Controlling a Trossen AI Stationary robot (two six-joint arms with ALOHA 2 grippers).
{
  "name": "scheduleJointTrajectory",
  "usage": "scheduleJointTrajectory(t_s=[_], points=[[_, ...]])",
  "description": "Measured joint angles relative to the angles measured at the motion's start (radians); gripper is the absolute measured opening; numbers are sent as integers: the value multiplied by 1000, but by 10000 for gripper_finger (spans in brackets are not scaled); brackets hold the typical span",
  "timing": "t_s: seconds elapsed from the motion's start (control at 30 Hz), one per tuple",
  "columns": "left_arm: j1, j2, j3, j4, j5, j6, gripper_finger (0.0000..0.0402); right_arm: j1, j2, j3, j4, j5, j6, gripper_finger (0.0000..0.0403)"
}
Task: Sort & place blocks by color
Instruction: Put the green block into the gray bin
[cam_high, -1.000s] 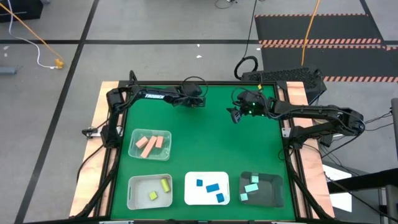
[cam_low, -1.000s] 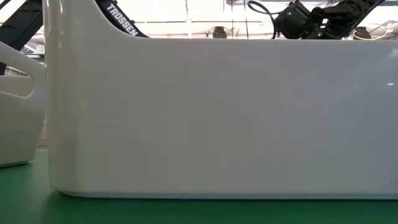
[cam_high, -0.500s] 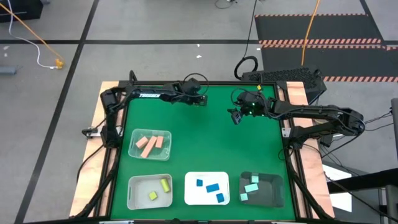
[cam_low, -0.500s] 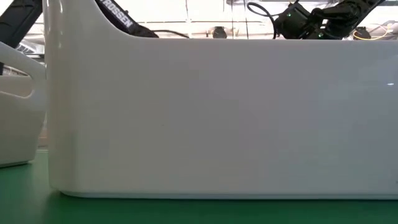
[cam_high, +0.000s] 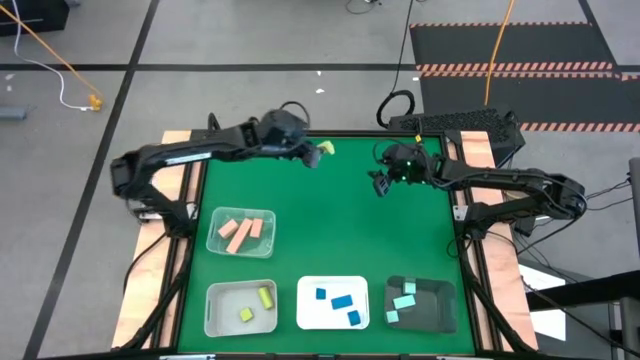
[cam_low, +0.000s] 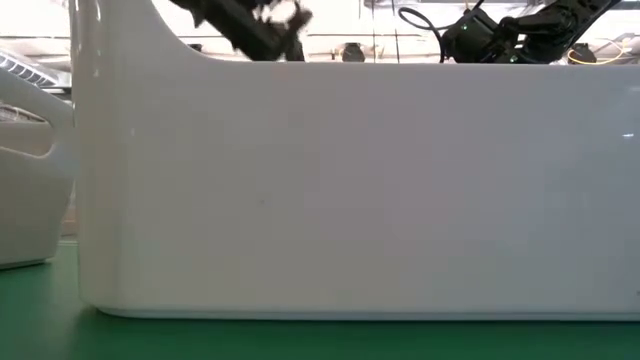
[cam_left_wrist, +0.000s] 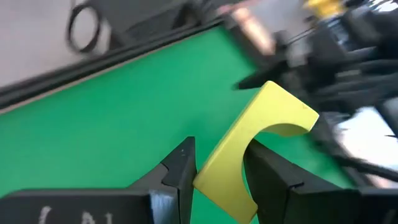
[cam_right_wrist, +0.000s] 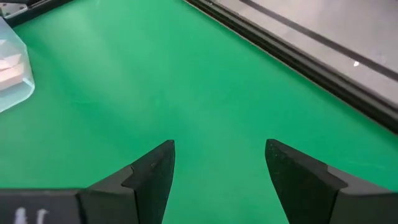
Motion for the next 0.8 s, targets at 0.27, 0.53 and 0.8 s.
scheduleJointTrajectory(t_s=[0.27, 0.53, 0.8], points=[[-142, -174, 0, 111, -75, -8, 115, -20, 0, 0, 9, 0, -22, 240], [-352, -213, 1, 130, -17, -114, 115, -17, 0, 0, 15, -1, -20, 240], [-556, -214, 1, 123, -10, -401, 126, -17, 0, 0, 15, -2, -26, 240]])
